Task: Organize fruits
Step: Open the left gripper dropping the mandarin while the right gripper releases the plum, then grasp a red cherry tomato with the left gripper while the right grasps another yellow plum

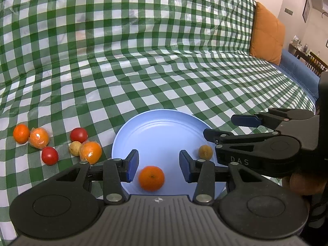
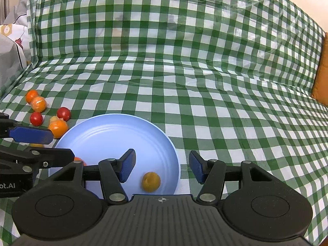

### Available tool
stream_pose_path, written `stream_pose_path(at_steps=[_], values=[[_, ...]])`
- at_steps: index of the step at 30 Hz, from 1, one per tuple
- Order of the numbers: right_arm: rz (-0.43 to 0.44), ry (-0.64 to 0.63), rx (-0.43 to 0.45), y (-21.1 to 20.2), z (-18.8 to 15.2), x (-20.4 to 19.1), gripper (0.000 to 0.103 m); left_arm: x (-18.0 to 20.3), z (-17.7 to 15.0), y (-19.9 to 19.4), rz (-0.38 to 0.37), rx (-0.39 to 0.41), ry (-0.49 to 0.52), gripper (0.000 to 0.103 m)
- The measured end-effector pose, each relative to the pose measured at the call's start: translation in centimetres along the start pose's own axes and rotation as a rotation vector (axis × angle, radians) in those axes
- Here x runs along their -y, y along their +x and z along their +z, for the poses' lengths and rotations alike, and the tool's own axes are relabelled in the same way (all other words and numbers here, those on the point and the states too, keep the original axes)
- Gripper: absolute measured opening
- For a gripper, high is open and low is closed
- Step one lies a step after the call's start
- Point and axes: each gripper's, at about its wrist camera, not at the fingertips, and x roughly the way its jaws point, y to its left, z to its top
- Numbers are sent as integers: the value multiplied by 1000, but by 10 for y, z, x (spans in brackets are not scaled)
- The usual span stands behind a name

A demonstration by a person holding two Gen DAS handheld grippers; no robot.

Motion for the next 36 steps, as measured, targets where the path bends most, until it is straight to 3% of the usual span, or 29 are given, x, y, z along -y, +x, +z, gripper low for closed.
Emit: stream_pose_path(at_steps=[11,17,19,23,28,36], values=[[-8,-10,19,-1,-2,2,55,-2,0,-4,0,6,-8,48],[-4,9,38,-4,1,1,44,-10,0,-9,11,12,-21,46],[3,6,46,-5,2,-2,35,-14,0,-10,16,12,-21,44],[28,11,65,-7,4,-9,25,-26,1,-13,24,16,-46,32],[63,7,81,-8,7,-24,25,-63,8,-20,62,31,-165,30],[142,-15,84,-1,8,-53,25,-142,11,-31,185,2,-404,30]])
